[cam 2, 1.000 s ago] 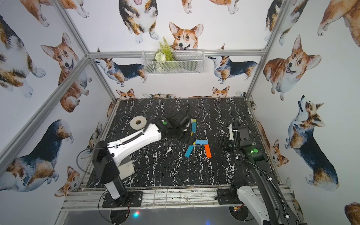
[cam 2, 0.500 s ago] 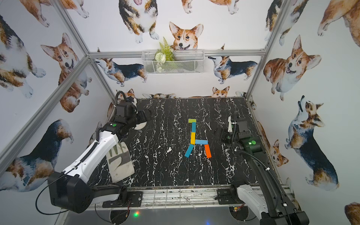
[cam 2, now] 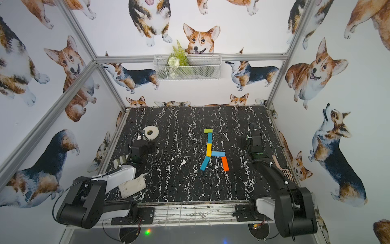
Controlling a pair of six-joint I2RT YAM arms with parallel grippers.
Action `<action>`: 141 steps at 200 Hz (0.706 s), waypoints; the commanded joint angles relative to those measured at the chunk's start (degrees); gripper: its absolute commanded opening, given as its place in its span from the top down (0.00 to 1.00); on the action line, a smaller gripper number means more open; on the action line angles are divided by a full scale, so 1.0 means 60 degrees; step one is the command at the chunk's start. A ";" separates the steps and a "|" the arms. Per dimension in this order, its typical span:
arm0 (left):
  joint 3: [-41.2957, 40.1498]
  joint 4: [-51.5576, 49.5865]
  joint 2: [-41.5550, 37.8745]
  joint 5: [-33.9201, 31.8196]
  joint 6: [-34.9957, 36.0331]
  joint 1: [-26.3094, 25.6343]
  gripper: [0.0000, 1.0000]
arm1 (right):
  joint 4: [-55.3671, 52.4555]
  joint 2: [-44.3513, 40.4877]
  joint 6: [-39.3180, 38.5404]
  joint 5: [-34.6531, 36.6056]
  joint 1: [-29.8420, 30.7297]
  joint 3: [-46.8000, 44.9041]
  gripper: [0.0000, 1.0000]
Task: Assemble a giraffe with building blocks
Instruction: Reset both arms
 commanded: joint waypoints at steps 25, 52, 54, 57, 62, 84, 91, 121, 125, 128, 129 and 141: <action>0.0359 0.2310 0.0541 0.1960 -0.0127 0.0843 0.00 | 0.4654 0.1878 -0.0351 0.0363 -0.0232 -0.1166 0.01; 0.0267 0.3721 0.1166 0.2312 -0.0565 0.1124 0.00 | 0.4914 0.1937 0.0034 -0.0467 -0.0784 -0.1336 0.00; 0.0278 0.3755 0.1217 0.2346 -0.0544 0.1128 0.00 | 0.5143 0.1945 0.0009 -0.0539 -0.0794 -0.1438 0.01; 0.0297 0.3805 0.1275 0.2397 -0.0503 0.1127 0.00 | 0.5360 0.1930 -0.0010 -0.0638 -0.0806 -0.1559 0.01; 0.0336 0.3794 0.1318 0.2493 -0.0431 0.1128 0.00 | 0.5533 0.1844 -0.0001 -0.0794 -0.0850 -0.1726 0.01; 0.0190 0.3350 0.0680 0.2658 0.0149 0.1129 0.00 | 0.8145 0.2267 0.0022 -0.1001 -0.1000 -0.2932 0.01; 0.0102 0.2962 0.0273 0.2670 0.0197 0.1125 0.00 | 0.8754 0.2363 0.0025 -0.0932 -0.0998 -0.3149 0.01; -0.0093 0.2236 -0.0213 0.2645 -0.0035 0.1141 0.00 | 0.7939 0.2222 0.0039 -0.1138 -0.1041 -0.2842 0.01; -0.0087 0.2240 -0.0110 0.2688 0.0000 0.1142 0.00 | 0.8014 0.2250 0.0032 -0.1147 -0.1034 -0.2870 0.01; -0.0073 0.2222 -0.0033 0.2685 0.0005 0.1143 0.00 | 0.7967 0.2206 0.0039 -0.1148 -0.1043 -0.2869 0.01; -0.0054 0.2201 -0.0015 0.2648 0.0007 0.1143 0.00 | 0.7917 0.2191 0.0052 -0.1141 -0.1044 -0.2864 0.01; 0.0403 0.1020 -0.0047 0.2994 -0.0201 0.1192 0.00 | 0.7345 0.1931 0.0122 -0.1131 -0.1051 -0.2786 0.01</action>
